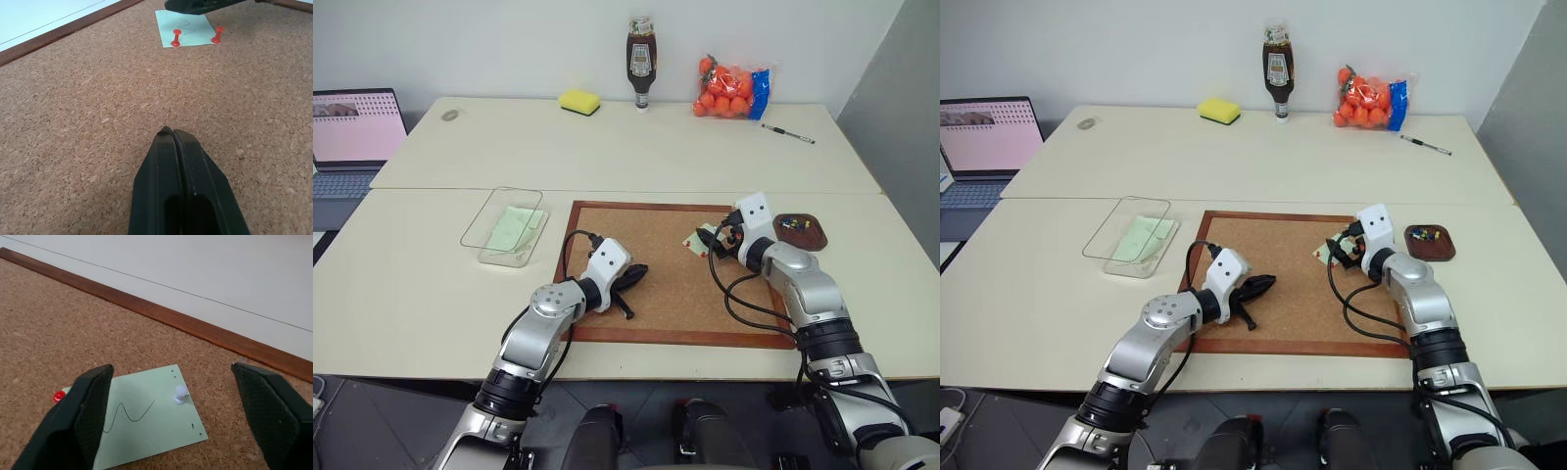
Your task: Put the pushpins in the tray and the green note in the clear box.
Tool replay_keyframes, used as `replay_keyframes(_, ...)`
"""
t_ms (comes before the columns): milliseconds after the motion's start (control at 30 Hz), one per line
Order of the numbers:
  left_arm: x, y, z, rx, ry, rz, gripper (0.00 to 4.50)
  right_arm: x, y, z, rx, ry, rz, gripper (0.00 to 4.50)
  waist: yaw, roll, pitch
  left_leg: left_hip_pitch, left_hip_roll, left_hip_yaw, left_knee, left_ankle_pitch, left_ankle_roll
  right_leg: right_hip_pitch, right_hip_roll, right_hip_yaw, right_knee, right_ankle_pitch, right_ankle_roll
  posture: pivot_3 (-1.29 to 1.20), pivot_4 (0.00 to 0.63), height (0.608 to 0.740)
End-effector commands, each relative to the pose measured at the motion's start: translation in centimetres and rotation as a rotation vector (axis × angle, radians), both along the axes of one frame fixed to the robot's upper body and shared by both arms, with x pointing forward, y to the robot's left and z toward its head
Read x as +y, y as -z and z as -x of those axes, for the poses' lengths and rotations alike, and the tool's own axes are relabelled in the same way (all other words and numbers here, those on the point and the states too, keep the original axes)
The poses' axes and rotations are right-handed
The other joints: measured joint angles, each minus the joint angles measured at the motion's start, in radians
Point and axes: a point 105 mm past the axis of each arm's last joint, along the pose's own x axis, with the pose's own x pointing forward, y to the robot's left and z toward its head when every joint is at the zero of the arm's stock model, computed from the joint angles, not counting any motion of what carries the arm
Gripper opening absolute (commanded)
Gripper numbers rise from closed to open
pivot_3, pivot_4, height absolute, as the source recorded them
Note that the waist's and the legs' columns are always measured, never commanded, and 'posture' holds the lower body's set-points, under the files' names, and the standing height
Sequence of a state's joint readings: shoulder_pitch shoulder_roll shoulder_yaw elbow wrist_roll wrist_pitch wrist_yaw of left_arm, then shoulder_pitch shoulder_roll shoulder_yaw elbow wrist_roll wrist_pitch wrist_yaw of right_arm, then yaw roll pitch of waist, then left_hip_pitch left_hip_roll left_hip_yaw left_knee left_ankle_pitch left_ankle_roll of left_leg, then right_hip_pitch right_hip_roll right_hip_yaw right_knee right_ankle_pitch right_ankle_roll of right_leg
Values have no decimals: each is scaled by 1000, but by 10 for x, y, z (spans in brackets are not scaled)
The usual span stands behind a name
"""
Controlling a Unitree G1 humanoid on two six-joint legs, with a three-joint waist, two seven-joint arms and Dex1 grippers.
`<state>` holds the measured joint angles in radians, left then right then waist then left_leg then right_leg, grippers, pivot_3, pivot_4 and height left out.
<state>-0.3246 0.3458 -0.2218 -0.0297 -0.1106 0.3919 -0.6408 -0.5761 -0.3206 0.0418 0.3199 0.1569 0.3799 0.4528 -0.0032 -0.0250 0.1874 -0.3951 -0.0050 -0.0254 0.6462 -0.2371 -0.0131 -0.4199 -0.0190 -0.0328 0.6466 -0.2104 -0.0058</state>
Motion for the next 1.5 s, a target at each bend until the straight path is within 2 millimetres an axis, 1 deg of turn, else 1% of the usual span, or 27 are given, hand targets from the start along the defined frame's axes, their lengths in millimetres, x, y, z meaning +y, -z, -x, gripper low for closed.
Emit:
replay_keyframes(33, -2, 6, 4, 21, 3, -11, 0, 3, -16, -6, -63, -6, -14, 3142, 0, 0, 0, 0, 0, 0, 0, 0, 0, 0, 0, 0, 0, 0, 0, 0, 150, 740)
replay_keyframes(100, -3, 6, 5, 20, 5, -10, 0, 3, -15, -6, -62, -2, -14, 2699, 0, 0, 0, 0, 0, 0, 0, 0, 0, 0, 0, 0, 0, 0, 0, 0, 150, 740)
replay_keyframes(167, -4, 6, 5, 20, 6, -9, 0, 3, -14, -7, -62, -1, -13, 2370, 0, 0, 0, 0, 0, 0, 0, 0, 0, 0, 0, 0, 0, 0, 0, 0, 150, 740)
replay_keyframes(200, -4, 6, 4, 21, 6, -10, 0, 3, -14, -7, -62, 1, -11, 2072, 0, 0, 0, 0, 0, 0, 0, 0, 0, 0, 0, 0, 0, 0, 0, 0, 150, 740)
replay_keyframes(267, -5, 7, 4, 23, 7, -11, 0, 2, -13, -8, -60, 7, -9, 1672, 0, 0, 0, 0, 0, 0, 0, 0, 0, 0, 0, 0, 0, 0, 0, 0, 150, 740)
replay_keyframes(467, -5, 7, 5, 24, 6, -10, 0, -1, -13, -8, -63, 21, -3, 574, 0, 0, 0, 0, 0, 0, 0, 0, 0, 0, 0, 0, 0, 0, 0, 0, 150, 740)
replay_keyframes(500, -5, 7, 5, 24, 5, -10, 0, -2, -13, -9, -64, 24, -2, 275, 0, 0, 0, 0, 0, 0, 0, 0, 0, 0, 0, 0, 0, 0, 0, 0, 150, 740)
replay_keyframes(567, -5, 8, 5, 25, 3, -12, 0, -3, -14, -9, -71, 32, -3, 14, 0, 1, 0, 0, 0, 0, 0, 0, 0, 0, 0, 0, 0, 0, 0, 0, 150, 740)
replay_keyframes(667, -6, 8, 5, 27, 2, -14, 0, -3, -21, -9, -103, 36, -18, 14, 0, 1, 0, 0, 0, 0, 0, 0, 0, 0, 0, 0, 0, 0, 0, 0, 150, 740)
replay_keyframes(800, -6, 10, 5, 30, 1, -19, 0, 2, -37, -5, -179, 25, -69, 14, 0, 1, 0, 0, 0, 0, 0, 0, 0, 0, 0, 0, 0, 0, 0, 0, 150, 740)
replay_keyframes(900, -5, 11, 5, 34, -1, -25, 0, 5, -45, -2, -220, 26, -99, 14, 0, 1, 0, 0, 0, 0, 0, 0, 0, 0, 0, 0, 0, 0, 0, 0, 150, 740)
replay_keyframes(1067, -4, 12, 5, 36, -3, -30, 0, 6, -48, 0, -237, 34, -113, 14, 0, 1, -1, 1, 0, 0, 0, 0, 0, 0, 0, 0, 1, 0, 0, 0, 150, 740)
replay_keyframes(1200, -5, 13, 4, 41, 0, -36, 0, 4, -49, 7, -261, 71, -131, 14, 0, 1, -1, 1, 0, 0, 0, 0, 0, 0, 0, 0, 0, 0, 0, 0, 150, 740)
replay_keyframes(1233, -5, 13, 5, 41, 1, -36, 0, 2, -51, 8, -268, 82, -133, 14, 1, 1, -1, 1, 0, 0, 0, 0, 0, 0, 0, 0, 0, 0, 0, 0, 150, 740)
replay_keyframes(1300, -5, 13, 5, 41, 3, -34, 0, -10, -57, 10, -290, 131, -135, 14, 1, 1, -1, 1, 0, 0, 0, 0, 0, 0, 0, 0, 1, 0, 0, 0, 150, 740)
replay_keyframes(1367, -6, 12, 5, 36, 6, -29, 0, -27, -61, 14, -301, 186, -123, 14, 1, 1, -1, 1, 0, 0, 0, 0, 0, 0, 0, 0, 1, 0, 0, 0, 150, 740)
replay_keyframes(1500, -8, 10, 6, 20, 21, -28, 0, -64, -59, 25, -292, 316, -53, 14, 5, 2, -1, 0, -1, 0, 0, 0, 0, 0, 0, 0, 0, 0, 0, 0, 150, 740)
